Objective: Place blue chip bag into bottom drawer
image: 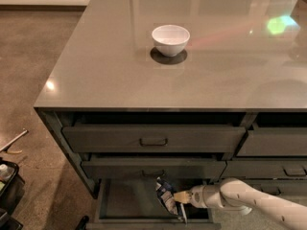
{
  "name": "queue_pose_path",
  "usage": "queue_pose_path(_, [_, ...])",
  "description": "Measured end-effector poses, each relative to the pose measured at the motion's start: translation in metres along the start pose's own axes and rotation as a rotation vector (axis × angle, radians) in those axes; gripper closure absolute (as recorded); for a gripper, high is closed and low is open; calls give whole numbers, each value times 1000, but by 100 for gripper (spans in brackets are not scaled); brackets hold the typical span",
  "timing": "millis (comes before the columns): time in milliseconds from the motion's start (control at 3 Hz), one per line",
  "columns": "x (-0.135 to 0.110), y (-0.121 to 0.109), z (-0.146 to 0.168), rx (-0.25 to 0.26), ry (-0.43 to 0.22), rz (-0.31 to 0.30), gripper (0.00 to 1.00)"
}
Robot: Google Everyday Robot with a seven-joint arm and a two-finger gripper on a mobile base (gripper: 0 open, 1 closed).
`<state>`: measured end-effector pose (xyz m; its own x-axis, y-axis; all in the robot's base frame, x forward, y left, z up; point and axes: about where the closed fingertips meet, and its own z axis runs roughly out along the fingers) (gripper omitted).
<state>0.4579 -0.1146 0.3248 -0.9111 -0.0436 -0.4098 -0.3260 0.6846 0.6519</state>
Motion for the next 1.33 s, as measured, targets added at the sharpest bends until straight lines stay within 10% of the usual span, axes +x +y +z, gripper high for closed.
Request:
queue_pose_path(1000, [37,-69,24,98,95,223,100])
queue_pose_path(1333, [39,-70,24,102,98,227,81])
